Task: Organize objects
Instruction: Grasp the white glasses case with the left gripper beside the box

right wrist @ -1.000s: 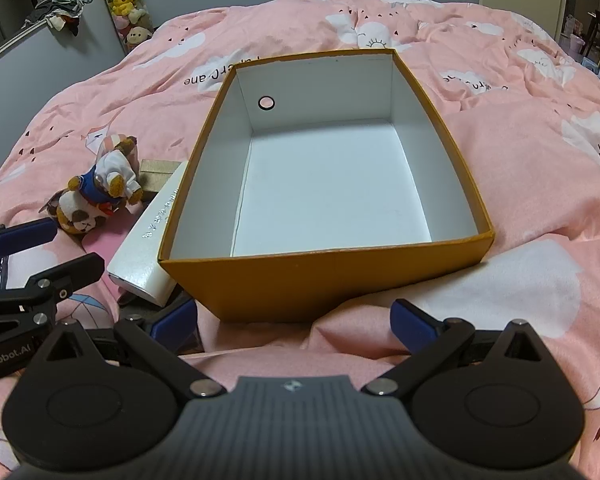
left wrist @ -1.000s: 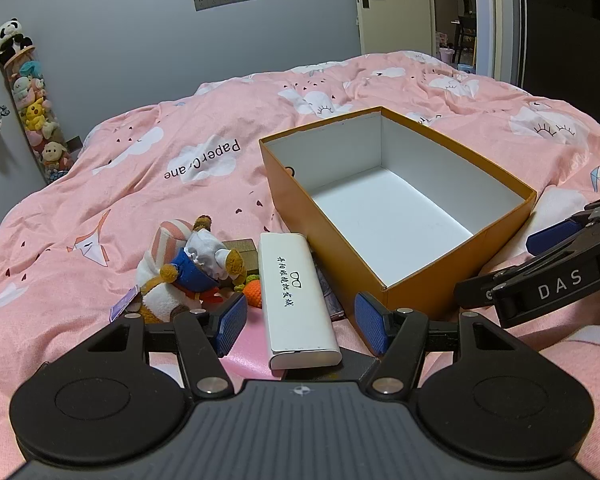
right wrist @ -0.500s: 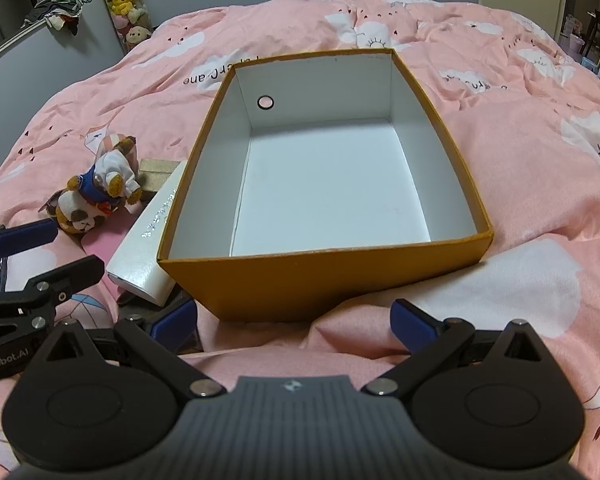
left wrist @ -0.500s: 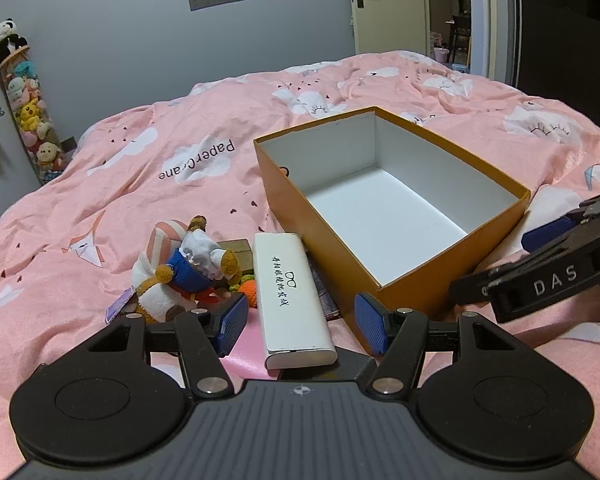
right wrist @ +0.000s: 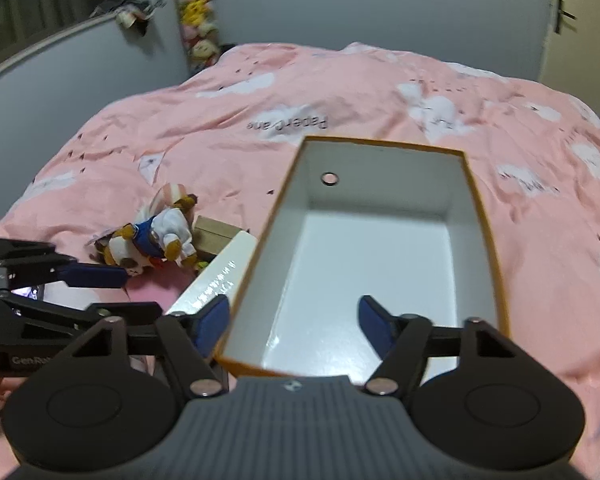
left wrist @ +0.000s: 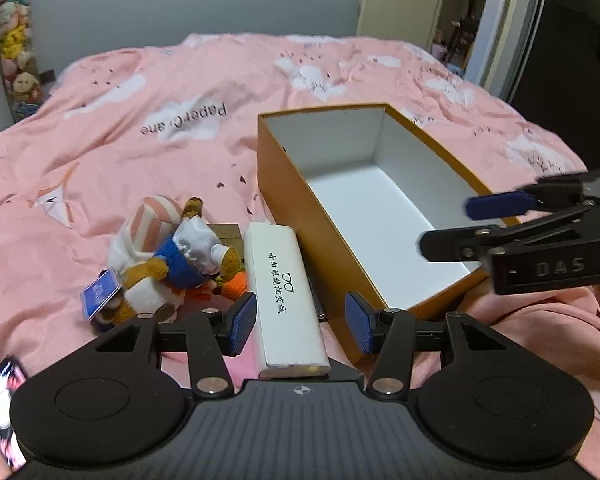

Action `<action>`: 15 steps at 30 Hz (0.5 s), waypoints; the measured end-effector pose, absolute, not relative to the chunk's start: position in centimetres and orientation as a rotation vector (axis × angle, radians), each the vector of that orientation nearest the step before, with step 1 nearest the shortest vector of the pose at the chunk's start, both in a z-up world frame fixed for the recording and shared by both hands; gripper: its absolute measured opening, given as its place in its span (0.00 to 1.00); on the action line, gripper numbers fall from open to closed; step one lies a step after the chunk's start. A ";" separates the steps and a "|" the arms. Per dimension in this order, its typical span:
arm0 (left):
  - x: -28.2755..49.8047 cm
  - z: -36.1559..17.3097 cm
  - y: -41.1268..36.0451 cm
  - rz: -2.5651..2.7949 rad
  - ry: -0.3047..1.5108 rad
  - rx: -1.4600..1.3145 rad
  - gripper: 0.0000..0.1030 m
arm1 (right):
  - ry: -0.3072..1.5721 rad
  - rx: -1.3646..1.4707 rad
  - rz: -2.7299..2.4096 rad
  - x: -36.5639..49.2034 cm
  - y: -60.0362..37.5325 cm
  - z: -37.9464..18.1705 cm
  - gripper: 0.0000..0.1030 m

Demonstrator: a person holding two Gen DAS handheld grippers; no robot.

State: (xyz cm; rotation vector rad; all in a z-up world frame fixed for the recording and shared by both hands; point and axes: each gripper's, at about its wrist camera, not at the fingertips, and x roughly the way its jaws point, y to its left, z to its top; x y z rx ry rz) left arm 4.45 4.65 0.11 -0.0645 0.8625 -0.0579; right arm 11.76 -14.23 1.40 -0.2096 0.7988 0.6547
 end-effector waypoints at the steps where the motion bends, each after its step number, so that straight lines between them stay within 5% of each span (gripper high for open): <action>1: 5.0 -0.2 4.5 -0.061 0.873 -0.045 0.61 | 0.809 -0.220 0.663 12.3 -13.6 1.2 0.63; 4: 6.5 -1.1 3.9 -0.074 0.904 0.026 0.63 | 0.852 -0.225 0.669 13.9 -12.4 0.2 0.55; 15: 10.0 -5.3 3.1 -0.098 1.065 0.137 0.67 | 0.954 -0.127 0.683 17.6 -11.9 -2.5 0.59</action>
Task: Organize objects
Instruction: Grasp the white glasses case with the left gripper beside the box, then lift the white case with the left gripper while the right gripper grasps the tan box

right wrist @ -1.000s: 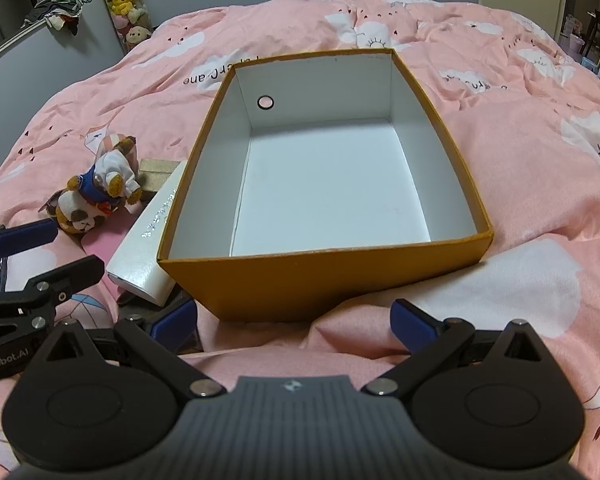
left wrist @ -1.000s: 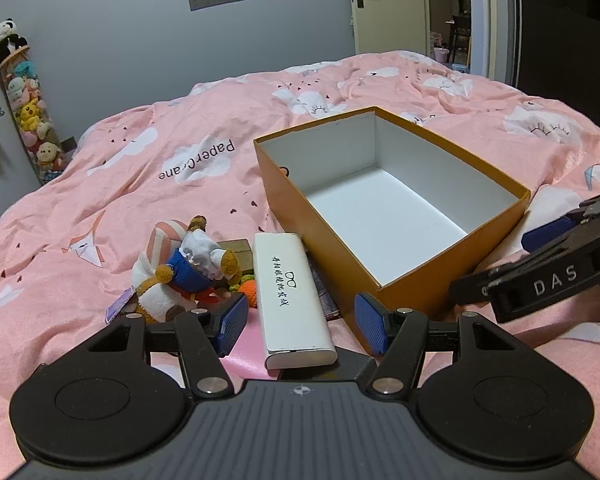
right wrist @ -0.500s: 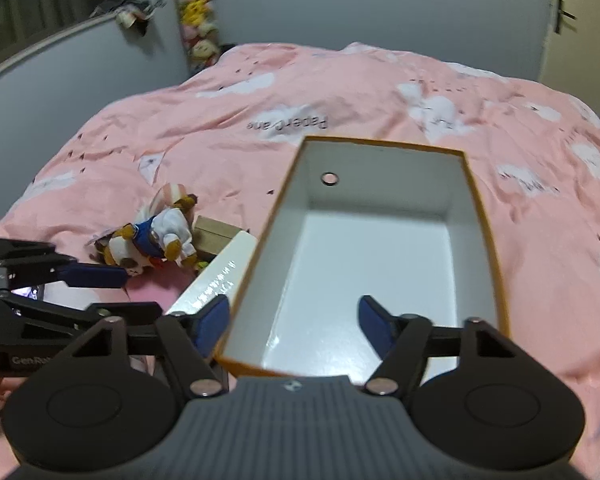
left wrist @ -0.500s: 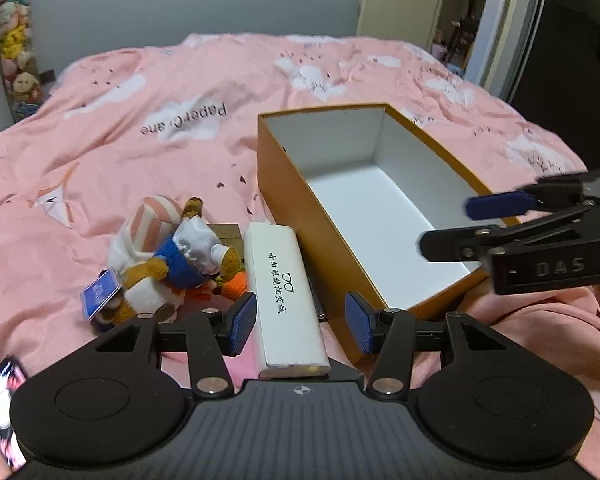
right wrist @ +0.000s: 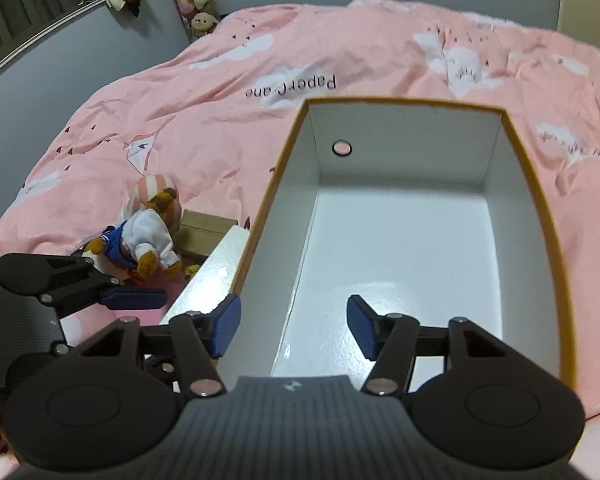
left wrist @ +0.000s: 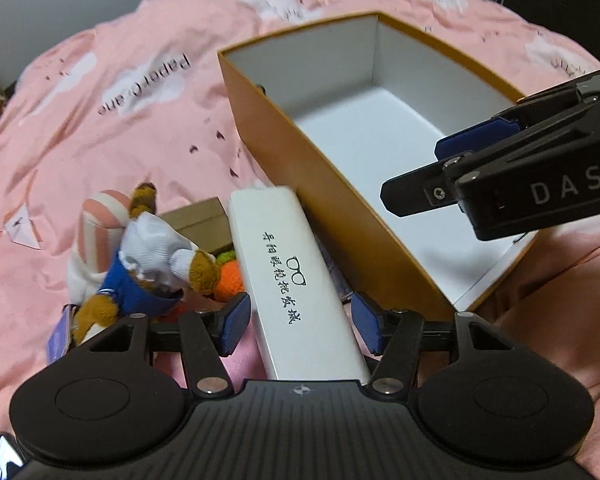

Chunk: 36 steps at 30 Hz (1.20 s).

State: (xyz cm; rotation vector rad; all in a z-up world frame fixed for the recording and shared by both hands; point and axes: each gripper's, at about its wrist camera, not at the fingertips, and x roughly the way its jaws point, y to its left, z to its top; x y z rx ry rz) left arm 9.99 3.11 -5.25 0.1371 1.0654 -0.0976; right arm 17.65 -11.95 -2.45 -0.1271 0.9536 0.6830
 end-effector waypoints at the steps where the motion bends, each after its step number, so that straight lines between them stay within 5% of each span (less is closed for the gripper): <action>1: 10.3 -5.4 3.1 -0.100 1.075 0.142 0.68 | 0.965 -0.114 0.683 17.9 -12.0 -2.7 0.59; 23: 14.5 -7.6 6.9 -0.183 1.239 -0.024 0.77 | 1.038 -0.015 0.658 19.8 -12.5 -5.1 0.66; 36: 14.0 -5.8 8.1 -0.107 1.193 -0.172 0.66 | 0.982 -0.082 0.681 19.9 -12.1 -4.0 0.65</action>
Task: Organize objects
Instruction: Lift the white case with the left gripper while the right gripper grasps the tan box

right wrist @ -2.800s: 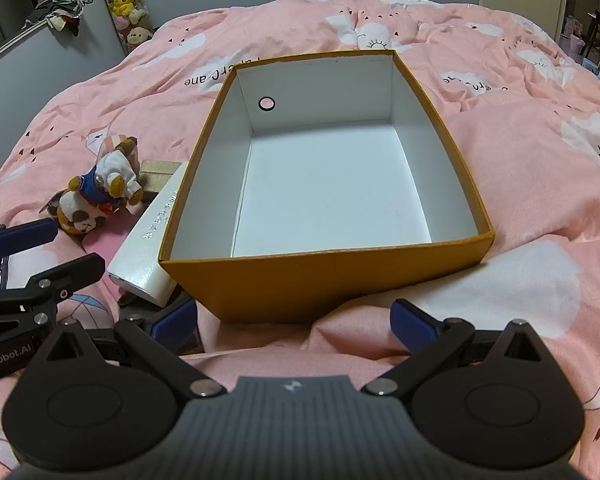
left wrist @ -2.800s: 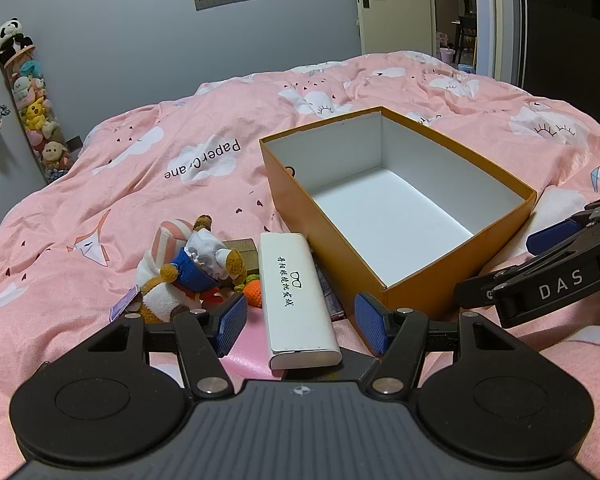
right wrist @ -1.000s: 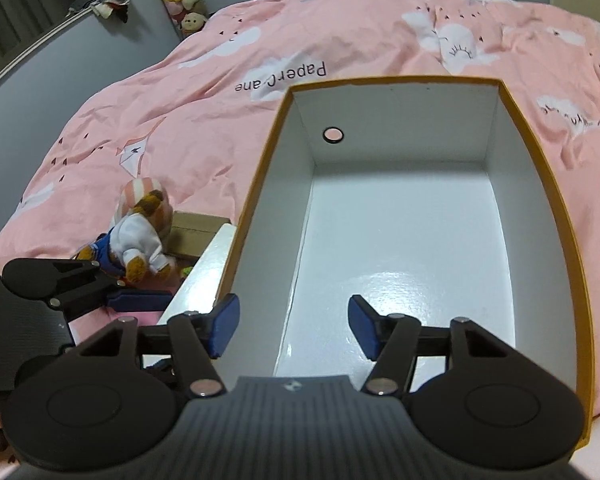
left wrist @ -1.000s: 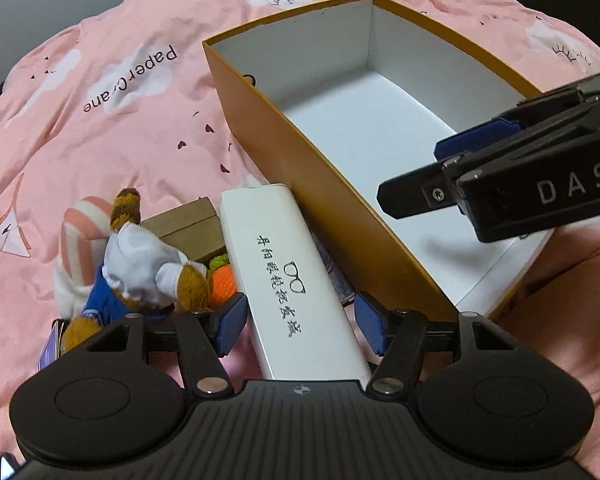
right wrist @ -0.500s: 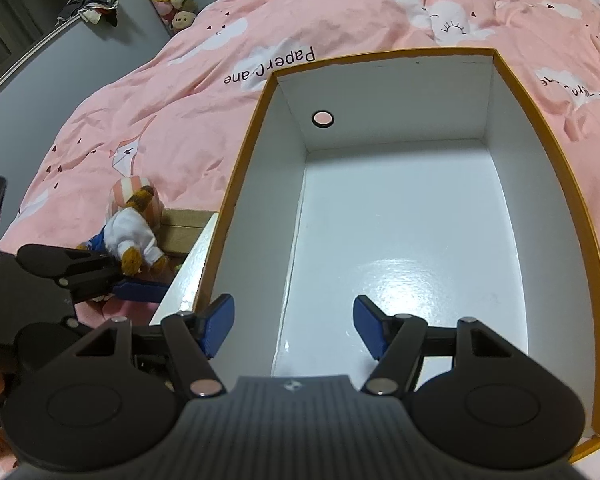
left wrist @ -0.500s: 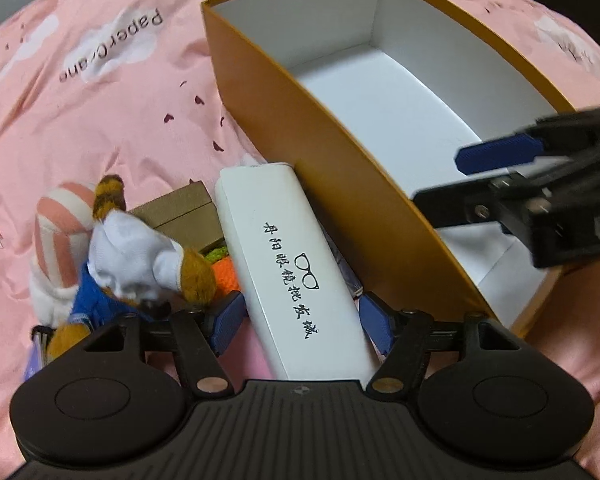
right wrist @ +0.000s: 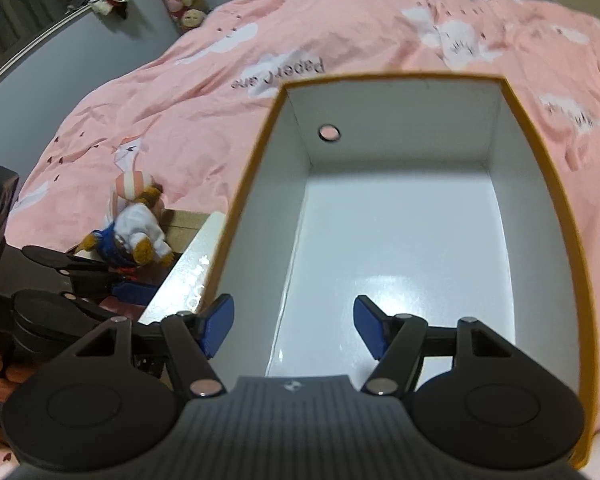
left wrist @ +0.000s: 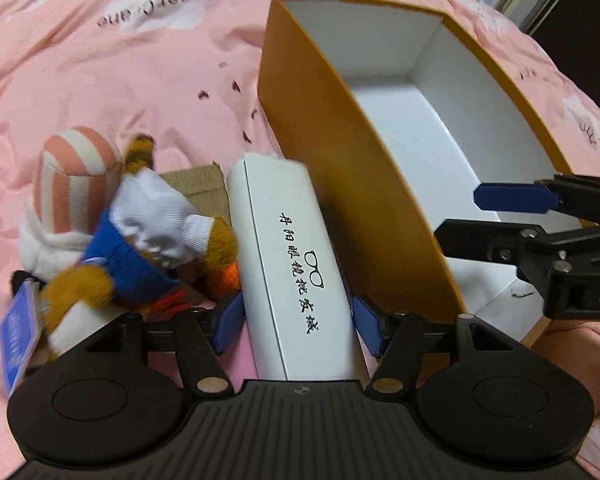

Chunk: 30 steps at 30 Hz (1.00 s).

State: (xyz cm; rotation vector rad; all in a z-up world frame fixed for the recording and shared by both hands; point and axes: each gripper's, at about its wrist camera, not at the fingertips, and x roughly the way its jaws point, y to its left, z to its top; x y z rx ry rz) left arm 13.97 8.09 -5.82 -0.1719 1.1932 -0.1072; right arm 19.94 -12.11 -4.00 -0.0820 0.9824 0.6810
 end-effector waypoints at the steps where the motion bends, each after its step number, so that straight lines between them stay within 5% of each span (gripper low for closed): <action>1: 13.9 -5.3 8.2 -0.103 1.181 -0.168 0.66 | 0.972 -0.095 0.697 20.0 -11.9 -3.7 0.65; 9: 13.3 -2.2 10.5 -0.074 1.105 -0.173 0.57 | 0.908 -0.215 0.866 21.5 -8.3 -0.9 0.58; 12: 12.9 -0.7 11.6 -0.041 1.090 -0.147 0.36 | 0.891 -0.279 0.939 21.9 -6.4 -0.3 0.56; 30: 12.9 3.4 18.4 0.054 0.949 -0.116 0.35 | 0.795 -0.927 1.267 23.6 6.3 -4.7 0.54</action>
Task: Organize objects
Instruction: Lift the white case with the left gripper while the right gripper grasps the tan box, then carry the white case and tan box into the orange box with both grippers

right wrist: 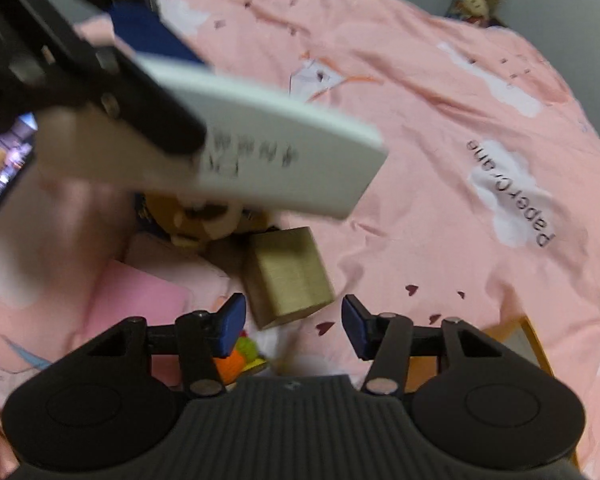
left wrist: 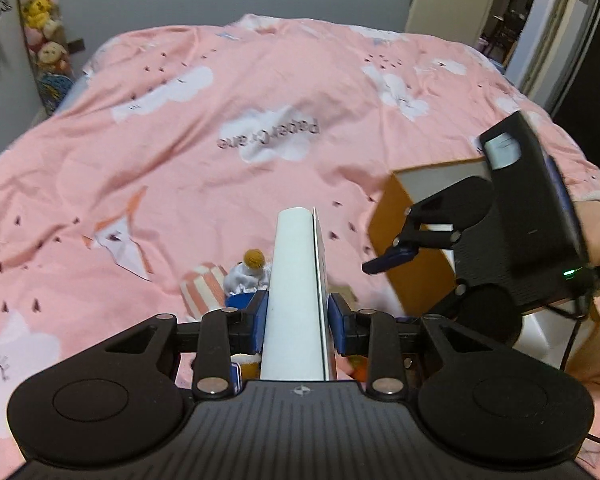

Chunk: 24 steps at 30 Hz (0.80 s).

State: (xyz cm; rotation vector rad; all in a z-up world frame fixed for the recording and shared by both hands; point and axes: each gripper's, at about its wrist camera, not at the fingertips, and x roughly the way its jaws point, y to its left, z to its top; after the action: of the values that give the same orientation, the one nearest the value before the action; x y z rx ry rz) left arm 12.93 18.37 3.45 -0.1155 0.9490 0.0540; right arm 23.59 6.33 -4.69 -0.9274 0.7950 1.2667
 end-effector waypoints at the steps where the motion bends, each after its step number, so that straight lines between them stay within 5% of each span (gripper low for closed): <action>1: 13.0 3.3 18.6 0.064 0.949 -0.111 0.35 | 0.799 -0.941 1.272 23.9 6.9 -5.2 0.57; 12: 13.8 1.4 20.0 0.076 0.948 -0.135 0.35 | 0.899 -0.965 1.417 24.3 9.9 -6.9 0.69; 15: 14.0 1.1 19.7 0.060 0.959 -0.131 0.35 | 0.894 -0.991 1.385 23.5 10.1 -7.4 0.66; 18: 13.9 1.3 19.7 0.055 0.961 -0.113 0.35 | 0.918 -0.980 1.362 23.3 10.2 -8.2 0.52; 24: 13.2 2.8 19.9 0.063 0.956 -0.109 0.35 | 0.904 -0.941 1.319 22.6 9.3 -7.3 0.50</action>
State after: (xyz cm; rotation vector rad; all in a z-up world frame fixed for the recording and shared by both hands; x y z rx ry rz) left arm 13.15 19.88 2.81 -0.1094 0.9560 0.0626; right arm 22.61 9.26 -7.31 -0.9407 0.9039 1.3191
